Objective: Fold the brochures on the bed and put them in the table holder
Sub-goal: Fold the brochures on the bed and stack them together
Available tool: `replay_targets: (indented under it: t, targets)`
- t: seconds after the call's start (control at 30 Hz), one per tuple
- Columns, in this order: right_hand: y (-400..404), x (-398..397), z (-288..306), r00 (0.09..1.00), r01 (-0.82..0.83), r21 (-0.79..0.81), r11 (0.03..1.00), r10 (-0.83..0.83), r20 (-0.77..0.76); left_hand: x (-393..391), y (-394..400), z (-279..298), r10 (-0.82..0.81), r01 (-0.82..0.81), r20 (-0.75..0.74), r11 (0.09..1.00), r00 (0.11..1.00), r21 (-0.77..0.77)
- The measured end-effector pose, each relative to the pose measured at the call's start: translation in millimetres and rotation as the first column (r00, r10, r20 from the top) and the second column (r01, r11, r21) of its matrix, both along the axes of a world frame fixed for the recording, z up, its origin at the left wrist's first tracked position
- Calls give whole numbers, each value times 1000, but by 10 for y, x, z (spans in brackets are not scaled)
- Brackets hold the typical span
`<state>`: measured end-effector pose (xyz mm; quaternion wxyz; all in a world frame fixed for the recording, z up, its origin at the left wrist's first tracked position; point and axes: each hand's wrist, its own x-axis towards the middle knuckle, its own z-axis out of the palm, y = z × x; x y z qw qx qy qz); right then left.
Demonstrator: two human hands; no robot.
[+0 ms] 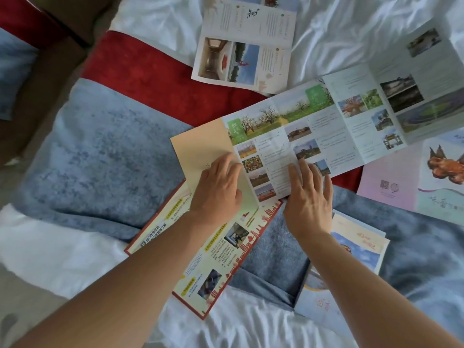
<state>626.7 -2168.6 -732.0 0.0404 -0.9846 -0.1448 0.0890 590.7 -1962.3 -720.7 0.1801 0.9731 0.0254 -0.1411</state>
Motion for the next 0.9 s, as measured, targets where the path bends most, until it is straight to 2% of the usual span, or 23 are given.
replay_targets:
  t: [0.23, 0.4, 0.47, 0.57, 0.7, 0.9]
  targets:
    - [154, -18, 39, 992, 123, 67, 990, -124, 2, 26, -37, 24, 45, -43, 31, 995, 998, -85]
    - [290, -31, 123, 999, 22, 72, 997, -25, 43, 94, -10, 113, 88, -74, 67, 979, 994, -191]
    - [315, -30, 146, 998, 25, 77, 997, -29, 62, 117, 21, 137, -20, 25, 40, 991, 999, -132]
    - [340, -29, 189, 997, 46, 80, 996, -51, 58, 95, 54, 129, -218, 223, -65, 972, 974, 81]
    - [372, -36, 281, 999, 14, 83, 996, -18, 47, 73, 74, 208, -76, 81, -29, 972, 997, 221]
    - [601, 67, 461, 996, -53, 113, 992, 45, 73, 75, 159, 353, -117, 79, 153, 969, 981, 234]
